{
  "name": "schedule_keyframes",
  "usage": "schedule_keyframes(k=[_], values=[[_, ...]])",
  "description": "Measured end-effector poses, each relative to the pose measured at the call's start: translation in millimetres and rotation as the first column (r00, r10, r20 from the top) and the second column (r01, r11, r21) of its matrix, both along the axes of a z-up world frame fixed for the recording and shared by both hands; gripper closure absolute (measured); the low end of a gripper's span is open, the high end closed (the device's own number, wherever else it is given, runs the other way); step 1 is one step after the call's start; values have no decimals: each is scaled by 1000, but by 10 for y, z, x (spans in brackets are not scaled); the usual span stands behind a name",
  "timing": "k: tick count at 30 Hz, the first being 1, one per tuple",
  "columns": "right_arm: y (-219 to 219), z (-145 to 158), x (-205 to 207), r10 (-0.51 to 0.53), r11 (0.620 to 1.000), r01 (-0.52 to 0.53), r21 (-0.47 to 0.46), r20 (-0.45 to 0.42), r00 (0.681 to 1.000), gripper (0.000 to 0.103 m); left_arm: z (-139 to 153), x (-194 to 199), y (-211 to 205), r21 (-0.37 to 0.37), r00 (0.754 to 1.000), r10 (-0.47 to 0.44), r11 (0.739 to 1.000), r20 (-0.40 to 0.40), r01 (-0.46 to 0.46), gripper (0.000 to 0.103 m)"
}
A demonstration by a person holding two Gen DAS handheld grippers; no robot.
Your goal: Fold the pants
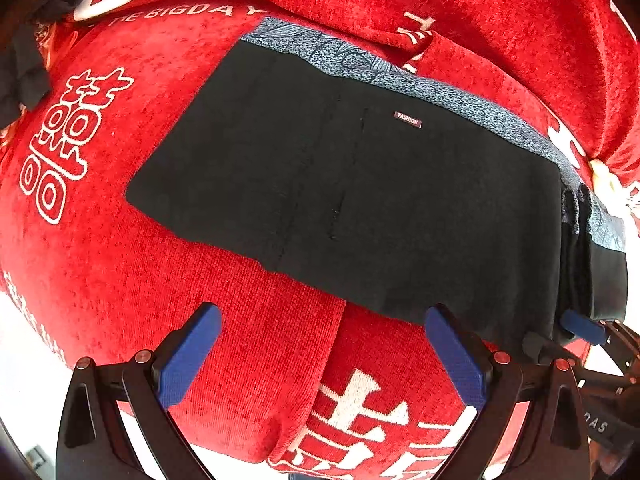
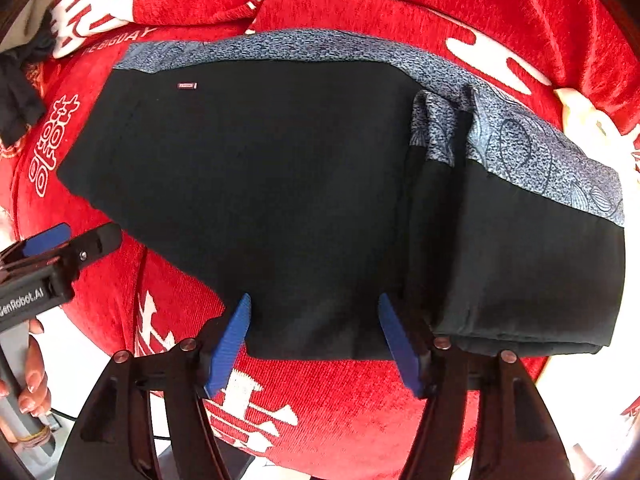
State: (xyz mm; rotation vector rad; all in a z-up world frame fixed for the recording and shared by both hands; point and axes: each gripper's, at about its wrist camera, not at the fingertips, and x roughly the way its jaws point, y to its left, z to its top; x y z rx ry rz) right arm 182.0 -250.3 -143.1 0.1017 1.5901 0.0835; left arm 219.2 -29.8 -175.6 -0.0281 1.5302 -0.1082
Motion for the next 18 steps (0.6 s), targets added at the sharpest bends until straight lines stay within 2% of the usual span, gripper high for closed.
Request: schedule_keyframes(k=[5,9,12,16,18], values=[[68,-68,-26,30,1000,-30,10,-16,999,27,-81,33,50,-23,999,26,999,-20,-26,1],[78,-93,-10,31,999,-31,15,-22,999,25,-153,53,76,-1,999,37,999,-32,-37,1],[59,-100,5,20,1000,-19,23,-24,1000,25,-194,74,166,-42,998,62,997,-31,-64,1],[48,-124,11,20,999,-19,26,-25,999,24,-234,201,524,-137,979,203,969,-30,-205,1],[44,-140,25,27,999,-26,22,-28,999,23,-297,239,649,-155,967,249,955,-48,-253,1]])
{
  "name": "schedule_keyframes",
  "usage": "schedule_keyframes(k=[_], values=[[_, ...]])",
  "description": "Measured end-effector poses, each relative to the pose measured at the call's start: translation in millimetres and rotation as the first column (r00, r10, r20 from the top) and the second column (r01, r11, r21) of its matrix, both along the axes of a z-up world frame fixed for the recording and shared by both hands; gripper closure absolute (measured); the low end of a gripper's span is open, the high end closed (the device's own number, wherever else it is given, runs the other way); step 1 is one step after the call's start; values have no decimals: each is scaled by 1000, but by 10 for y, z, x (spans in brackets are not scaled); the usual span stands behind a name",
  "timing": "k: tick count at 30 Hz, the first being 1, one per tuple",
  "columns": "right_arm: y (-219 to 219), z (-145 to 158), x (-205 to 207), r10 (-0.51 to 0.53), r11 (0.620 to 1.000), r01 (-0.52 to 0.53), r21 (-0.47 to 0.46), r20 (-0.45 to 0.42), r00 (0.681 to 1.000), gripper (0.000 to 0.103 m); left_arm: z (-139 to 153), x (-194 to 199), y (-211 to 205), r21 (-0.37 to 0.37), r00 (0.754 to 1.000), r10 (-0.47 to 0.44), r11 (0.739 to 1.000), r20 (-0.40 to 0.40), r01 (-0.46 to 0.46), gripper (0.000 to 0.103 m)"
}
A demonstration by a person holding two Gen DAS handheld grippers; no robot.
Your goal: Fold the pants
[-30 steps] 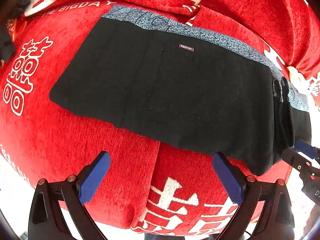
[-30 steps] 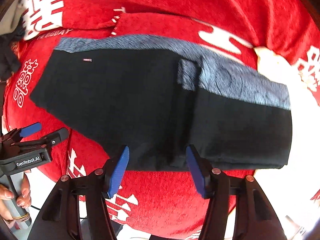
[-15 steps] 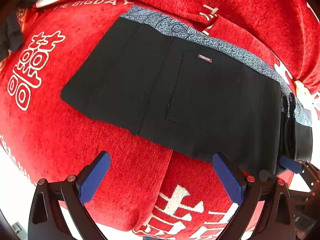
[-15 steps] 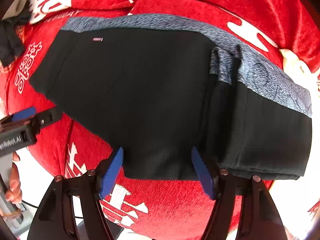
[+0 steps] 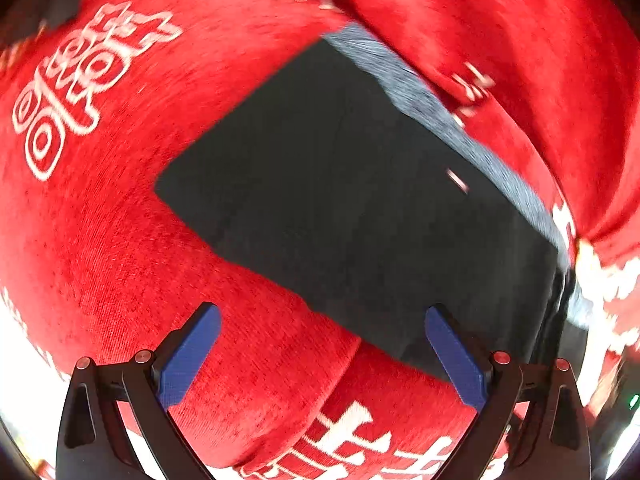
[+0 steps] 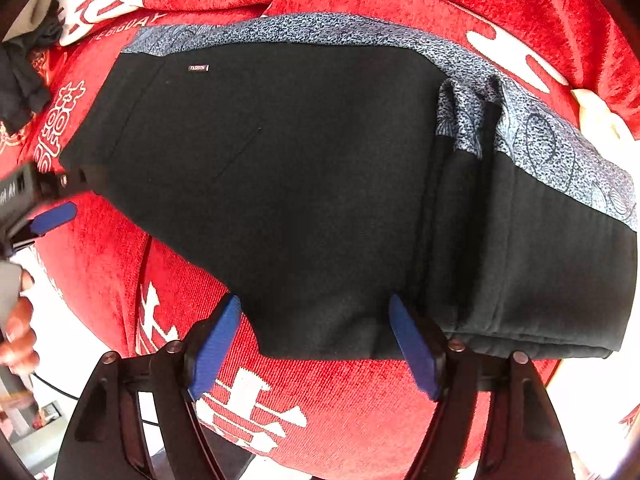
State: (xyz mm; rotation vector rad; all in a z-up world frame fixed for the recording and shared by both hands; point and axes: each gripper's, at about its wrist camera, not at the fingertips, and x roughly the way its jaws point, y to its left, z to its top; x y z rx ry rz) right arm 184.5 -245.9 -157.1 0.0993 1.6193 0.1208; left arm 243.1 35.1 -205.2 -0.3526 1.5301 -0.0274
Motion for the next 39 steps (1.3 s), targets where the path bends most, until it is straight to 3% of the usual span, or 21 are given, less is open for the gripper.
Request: schedule_keyframes(k=[8,12,16,23,27,28,31,33,34,35,36,37,39], values=[[110,-71,-17,28,1000,-28,-12,-3,1000,20,-107,86,212,-192,998,59,980,36,-51,1],[177,-112,-14,46,999,-46,-20,-9,999,19,-160,134,280,-333,986,160,933,45,-137,1],[217,-144,-24,53,998,-53,-18,-9,999,18,-206,121,326,-420,973,225,889,57,-181,1],[229,-181,-10,58,998,-58,-9,-8,998,18,-166,119,361,-496,964,260,846,60,-197,1],[201,-166,3,59,998,-59,0,-1,998,18,32,188,315,-554,950,274,819,151,-148,1],[192,-169,2,60,998,-60,2,1,998,18,21,218,306,-544,951,269,826,155,-145,1],[183,-158,-13,59,998,-59,4,6,998,18,-196,301,263,-438,965,244,881,91,-182,1],[165,-115,-12,65,998,-65,10,7,998,19,-222,317,257,-412,965,247,891,86,-192,2],[150,-72,-10,68,998,-69,14,11,998,18,-183,332,222,-368,967,237,911,91,-189,11],[121,-1,-9,67,998,-67,12,26,997,18,-168,349,178,-306,971,217,935,97,-178,28],[86,72,-4,63,998,-64,13,44,997,18,-146,361,126,-225,977,185,962,106,-157,38],[25,187,20,55,998,-57,25,70,996,19,-140,360,123,-173,979,169,974,113,-148,59],[-82,373,81,33,998,-39,49,114,993,18,-106,355,113,-131,983,138,984,120,-122,66]])
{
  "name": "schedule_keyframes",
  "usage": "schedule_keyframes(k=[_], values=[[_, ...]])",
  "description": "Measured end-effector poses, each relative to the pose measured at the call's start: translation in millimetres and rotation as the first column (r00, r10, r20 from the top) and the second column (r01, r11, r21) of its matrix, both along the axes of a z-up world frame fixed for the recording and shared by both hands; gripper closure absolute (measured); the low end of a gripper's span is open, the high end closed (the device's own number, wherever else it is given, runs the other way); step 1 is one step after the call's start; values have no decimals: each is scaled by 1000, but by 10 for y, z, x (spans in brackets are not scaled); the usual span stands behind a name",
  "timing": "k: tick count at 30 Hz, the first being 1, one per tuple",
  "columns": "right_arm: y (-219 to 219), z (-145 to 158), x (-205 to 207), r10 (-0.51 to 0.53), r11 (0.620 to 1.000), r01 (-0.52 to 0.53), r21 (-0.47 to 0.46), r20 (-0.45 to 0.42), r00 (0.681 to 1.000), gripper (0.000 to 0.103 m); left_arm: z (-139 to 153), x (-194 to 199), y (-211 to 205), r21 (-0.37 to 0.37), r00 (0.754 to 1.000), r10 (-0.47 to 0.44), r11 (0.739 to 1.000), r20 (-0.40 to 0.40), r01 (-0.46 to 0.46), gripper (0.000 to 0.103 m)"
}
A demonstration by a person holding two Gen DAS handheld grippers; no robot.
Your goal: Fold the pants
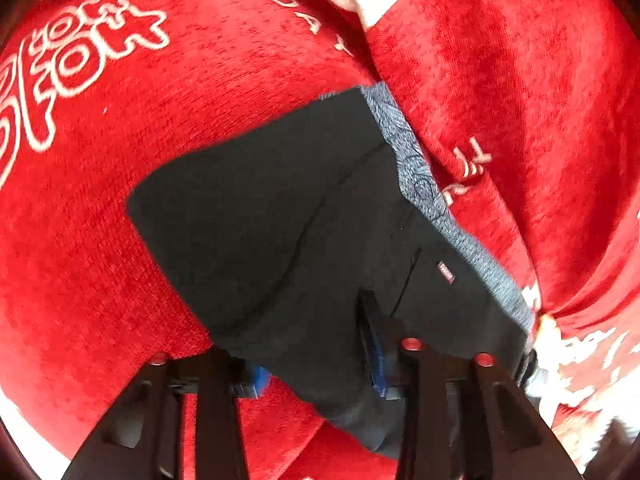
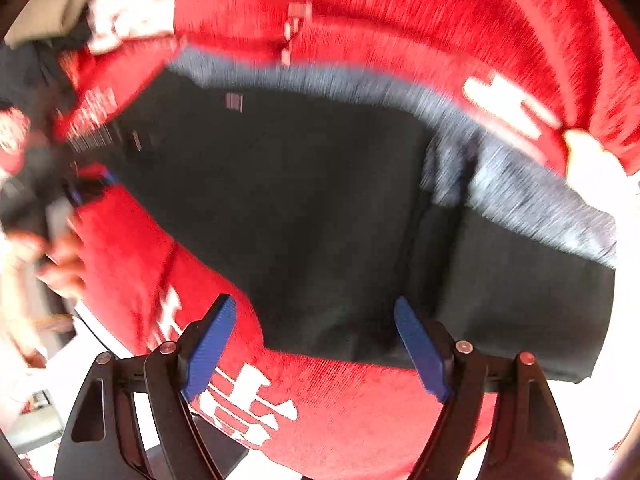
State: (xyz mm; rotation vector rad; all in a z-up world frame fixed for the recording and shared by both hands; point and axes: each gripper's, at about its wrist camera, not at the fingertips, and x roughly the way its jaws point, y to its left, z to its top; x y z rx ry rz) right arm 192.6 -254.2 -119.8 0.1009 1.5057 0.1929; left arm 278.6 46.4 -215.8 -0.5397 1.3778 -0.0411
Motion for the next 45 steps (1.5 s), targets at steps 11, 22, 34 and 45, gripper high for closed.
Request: schedule_keyframes(k=[11,22,34,45], values=[[241,317,1406,42,933,-4,360,-96,994,18,505,-468,-1149,676,755,-633,633,172,377,71],[1837,-255,1907,380,904,-289,315,-283,881,17,436,-504,-1270,745,722,-678,552,139,375,71],[477,411,1430,133,864,-84,496,-65,989,86,1180,-756,-1816,720,591,-780,530,206,448,71],[-1672,988,265,-248,757,149,636,68,966,86,1754,-1306,-3310,686,343,-903,422,259,592,71]])
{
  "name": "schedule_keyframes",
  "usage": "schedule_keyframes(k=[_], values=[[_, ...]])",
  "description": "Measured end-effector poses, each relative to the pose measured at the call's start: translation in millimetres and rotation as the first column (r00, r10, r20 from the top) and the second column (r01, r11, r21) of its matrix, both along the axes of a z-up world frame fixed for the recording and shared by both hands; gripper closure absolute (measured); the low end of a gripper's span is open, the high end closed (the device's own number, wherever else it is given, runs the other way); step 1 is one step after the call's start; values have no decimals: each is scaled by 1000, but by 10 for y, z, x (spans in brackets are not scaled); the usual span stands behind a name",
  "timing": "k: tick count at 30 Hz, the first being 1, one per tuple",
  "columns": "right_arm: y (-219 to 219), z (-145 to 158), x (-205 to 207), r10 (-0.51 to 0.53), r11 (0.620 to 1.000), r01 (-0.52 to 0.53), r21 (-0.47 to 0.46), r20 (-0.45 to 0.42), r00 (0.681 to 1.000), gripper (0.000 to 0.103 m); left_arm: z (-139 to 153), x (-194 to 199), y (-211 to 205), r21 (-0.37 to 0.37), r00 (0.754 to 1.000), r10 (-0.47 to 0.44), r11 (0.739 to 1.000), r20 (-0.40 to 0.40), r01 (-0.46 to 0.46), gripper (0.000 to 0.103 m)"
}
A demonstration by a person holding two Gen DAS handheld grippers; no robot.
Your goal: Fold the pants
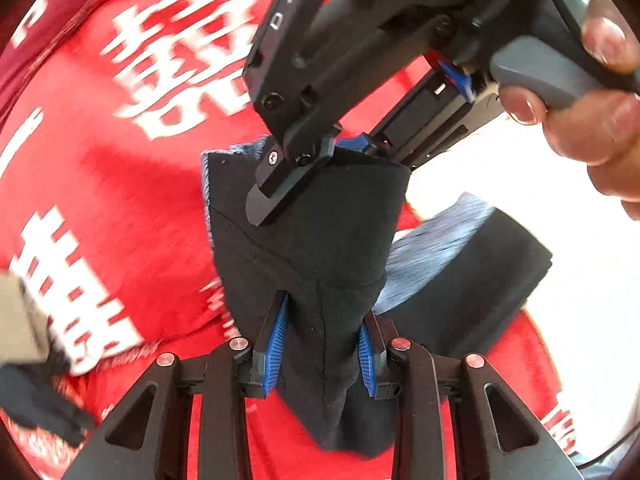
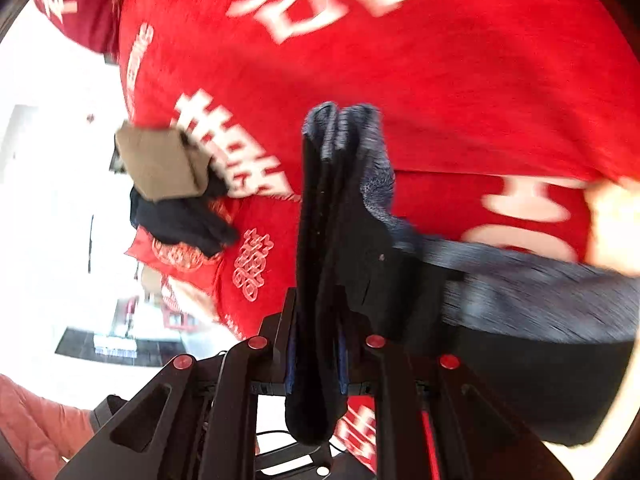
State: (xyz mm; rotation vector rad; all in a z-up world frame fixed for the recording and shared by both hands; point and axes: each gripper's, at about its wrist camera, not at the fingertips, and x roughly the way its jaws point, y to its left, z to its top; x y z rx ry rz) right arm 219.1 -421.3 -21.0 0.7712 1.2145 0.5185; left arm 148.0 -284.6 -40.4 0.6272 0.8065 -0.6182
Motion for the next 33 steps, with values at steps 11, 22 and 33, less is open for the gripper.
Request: schedule_keyframes(k=[11,22,33], values=[[-1455,-1080,-1068,-255,966,257,-11,-181,950,86,-903,-775,-1406,134,968,-234,960,-91,244,71],[-1442,-1352,-1210,-258,965,247,-87,-166,952,82,-930,-875,-1469,150,966,-221,959,-135,240,42],[-1421,-910,-1378,-344,872,251,-421,-160,925,79,-412,-263,-885,74,974,42,997,-221,-26,42]])
